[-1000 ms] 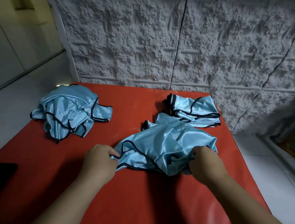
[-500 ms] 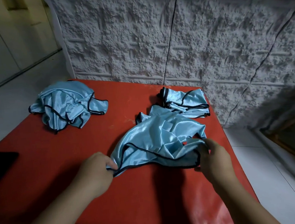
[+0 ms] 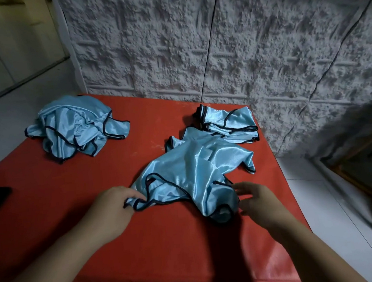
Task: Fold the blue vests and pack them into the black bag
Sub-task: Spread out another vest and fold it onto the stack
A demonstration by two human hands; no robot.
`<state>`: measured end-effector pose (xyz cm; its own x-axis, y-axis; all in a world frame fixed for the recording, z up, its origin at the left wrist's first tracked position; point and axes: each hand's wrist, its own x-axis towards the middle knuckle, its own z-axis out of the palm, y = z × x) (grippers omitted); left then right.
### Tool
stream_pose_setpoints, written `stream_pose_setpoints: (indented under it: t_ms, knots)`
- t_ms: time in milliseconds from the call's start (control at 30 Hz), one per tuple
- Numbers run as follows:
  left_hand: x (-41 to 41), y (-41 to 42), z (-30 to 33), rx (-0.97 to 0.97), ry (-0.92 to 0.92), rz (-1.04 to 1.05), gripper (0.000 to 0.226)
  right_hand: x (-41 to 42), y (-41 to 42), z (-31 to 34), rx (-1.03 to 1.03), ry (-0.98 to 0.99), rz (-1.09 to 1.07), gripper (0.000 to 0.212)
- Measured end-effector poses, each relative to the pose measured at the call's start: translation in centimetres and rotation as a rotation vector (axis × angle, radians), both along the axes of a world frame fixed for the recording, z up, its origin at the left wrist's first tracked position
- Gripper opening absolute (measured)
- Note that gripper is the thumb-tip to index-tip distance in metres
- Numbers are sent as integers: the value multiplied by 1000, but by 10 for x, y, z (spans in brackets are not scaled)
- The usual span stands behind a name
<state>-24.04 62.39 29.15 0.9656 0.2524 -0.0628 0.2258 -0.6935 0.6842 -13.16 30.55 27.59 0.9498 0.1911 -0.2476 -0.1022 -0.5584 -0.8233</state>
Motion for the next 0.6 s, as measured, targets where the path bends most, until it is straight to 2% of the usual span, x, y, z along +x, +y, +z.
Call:
stream_pose_setpoints:
  t_ms: [100, 200, 267, 367, 533, 600]
  knots:
    - [3, -3, -9, -90, -21, 3, 64, 2, 6, -11, -200, -8, 61, 40]
    - [6, -2, -14, -97, 3, 36, 67, 2, 11, -18, -334, -22, 116, 23]
    - [8, 2, -14, -119, -33, 72, 63, 0, 15, -18, -349, -27, 127, 24]
    - [9, 3, -11, -98, -109, 146, 49, -5, 19, -16, -204, 3, 126, 38]
    - [9, 3, -7, -169, -122, 247, 35, -11, 31, 7, 220, -84, 75, 9]
    - [9, 4, -3, -297, -128, 300, 31, -14, 34, 17, 392, -78, 55, 12]
